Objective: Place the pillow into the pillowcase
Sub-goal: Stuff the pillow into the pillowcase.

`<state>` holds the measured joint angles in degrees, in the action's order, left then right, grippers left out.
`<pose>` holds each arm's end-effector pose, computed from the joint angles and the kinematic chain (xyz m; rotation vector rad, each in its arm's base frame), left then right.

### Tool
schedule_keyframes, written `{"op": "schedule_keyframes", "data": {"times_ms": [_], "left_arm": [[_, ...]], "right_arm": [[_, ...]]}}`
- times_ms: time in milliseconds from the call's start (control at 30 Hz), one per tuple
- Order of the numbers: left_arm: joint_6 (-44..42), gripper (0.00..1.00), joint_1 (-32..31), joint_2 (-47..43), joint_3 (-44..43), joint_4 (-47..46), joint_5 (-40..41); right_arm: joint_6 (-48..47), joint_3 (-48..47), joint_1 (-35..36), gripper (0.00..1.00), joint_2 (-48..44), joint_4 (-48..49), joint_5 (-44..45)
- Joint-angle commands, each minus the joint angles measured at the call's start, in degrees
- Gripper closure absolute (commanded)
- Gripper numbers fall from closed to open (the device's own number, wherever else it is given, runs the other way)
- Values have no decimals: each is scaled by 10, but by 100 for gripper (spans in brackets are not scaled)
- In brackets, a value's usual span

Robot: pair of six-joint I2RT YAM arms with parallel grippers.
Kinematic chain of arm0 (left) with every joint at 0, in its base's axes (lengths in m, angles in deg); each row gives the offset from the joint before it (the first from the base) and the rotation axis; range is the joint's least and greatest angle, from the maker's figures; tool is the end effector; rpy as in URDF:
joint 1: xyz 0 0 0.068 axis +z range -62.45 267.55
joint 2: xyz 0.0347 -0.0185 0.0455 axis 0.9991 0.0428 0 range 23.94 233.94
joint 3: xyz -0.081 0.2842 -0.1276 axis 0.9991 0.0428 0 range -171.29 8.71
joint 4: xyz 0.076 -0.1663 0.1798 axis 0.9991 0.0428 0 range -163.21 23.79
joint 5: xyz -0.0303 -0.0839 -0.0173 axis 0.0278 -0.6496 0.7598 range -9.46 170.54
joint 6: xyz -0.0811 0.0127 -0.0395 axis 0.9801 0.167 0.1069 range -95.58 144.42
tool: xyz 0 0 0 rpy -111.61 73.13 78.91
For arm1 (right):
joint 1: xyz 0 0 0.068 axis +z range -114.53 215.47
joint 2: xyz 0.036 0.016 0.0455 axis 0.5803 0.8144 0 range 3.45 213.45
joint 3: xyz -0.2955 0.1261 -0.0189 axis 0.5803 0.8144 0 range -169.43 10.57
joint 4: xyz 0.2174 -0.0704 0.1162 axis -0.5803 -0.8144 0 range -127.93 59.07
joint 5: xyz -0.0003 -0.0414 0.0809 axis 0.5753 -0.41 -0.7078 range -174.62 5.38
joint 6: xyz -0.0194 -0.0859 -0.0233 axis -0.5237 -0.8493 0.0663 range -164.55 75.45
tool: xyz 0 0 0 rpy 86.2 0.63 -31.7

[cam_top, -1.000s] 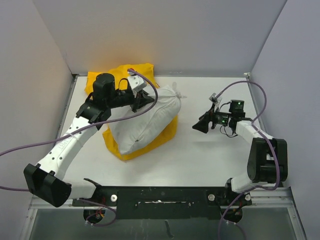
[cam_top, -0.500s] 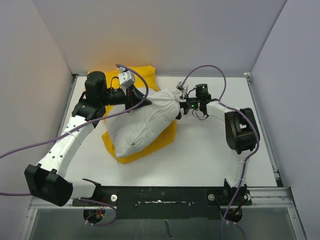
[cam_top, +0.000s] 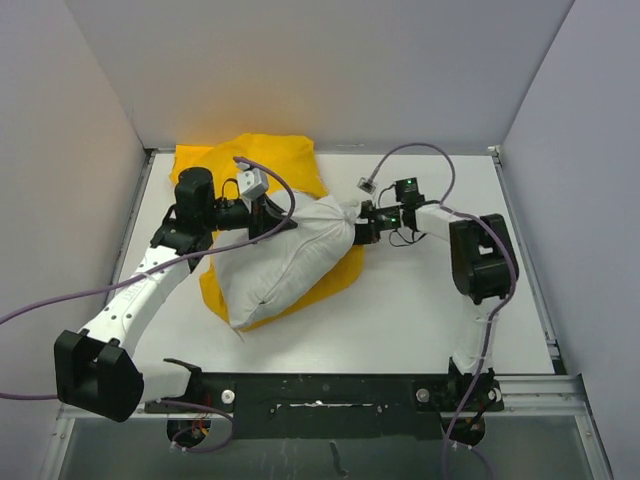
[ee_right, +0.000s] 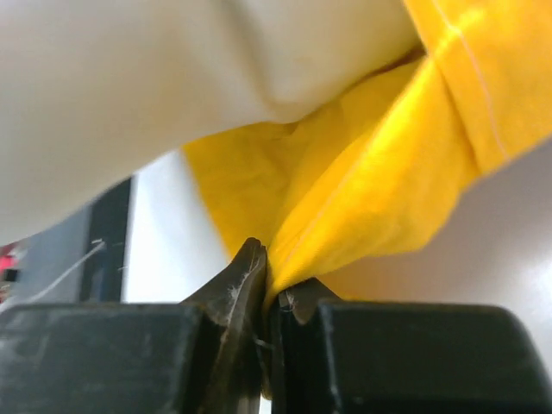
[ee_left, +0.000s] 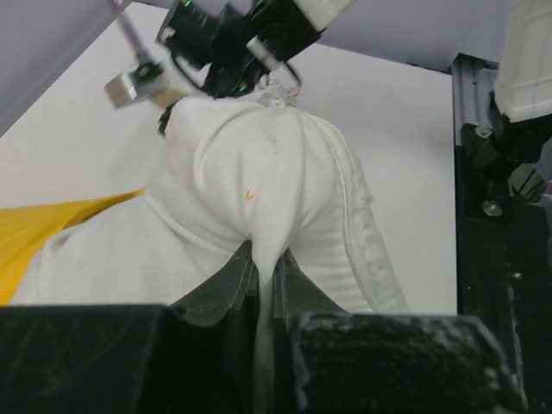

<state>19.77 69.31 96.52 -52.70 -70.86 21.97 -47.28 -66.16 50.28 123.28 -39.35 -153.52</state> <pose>0.2497 -0.1555 0.3987 1.0506 1.4845 -1.0814 0.4219 0.1903 0.1853 -0.8405 2.0561 1.5530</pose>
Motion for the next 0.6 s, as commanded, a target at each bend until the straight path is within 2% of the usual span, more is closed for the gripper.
{"op": "schedule_keyframes", "data": {"times_ms": [0, 67, 100, 133, 200, 233, 300, 333, 367, 433, 500, 567], "left_arm": [[-73, 100, 11, -6, 20, -90, 57], [-80, 100, 10, 16, 27, -114, 73], [-89, 100, 10, 28, 26, -119, 77], [-96, 100, 9, 42, 23, -118, 82], [-109, 100, 7, 64, 18, -104, 88], [-119, 100, 3, 72, 17, -92, 93], [-148, 100, -10, 83, 21, -54, 109], [-176, 94, -22, 87, 21, -25, 120], [-188, 82, -35, 88, 19, 4, 136], [-175, 53, -55, 80, 13, 51, 158], [-104, 29, -58, 47, 8, 60, 169], [-14, 10, -51, -5, 4, 62, 189]], "right_arm": [[-138, 57, -11, 100, -182, -162, -241], [-373, 37, 2, 100, -238, -412, -278], [-413, 38, 5, 100, -272, -454, -292], [-368, 57, 4, 100, -309, -390, -300], [-150, 156, 1, 100, -378, -148, -266], [-75, 196, -1, 100, -401, -57, -245], [15, 259, -6, 100, -422, 65, -211], [24, 279, -11, 100, -425, 87, -183], [15, 285, -23, 100, -423, 81, -160], [-45, 254, -48, 100, -396, -4, -131], [-159, 209, -54, 100, -368, -140, -94], [-158, 212, -53, 100, -360, -139, -76]]}}
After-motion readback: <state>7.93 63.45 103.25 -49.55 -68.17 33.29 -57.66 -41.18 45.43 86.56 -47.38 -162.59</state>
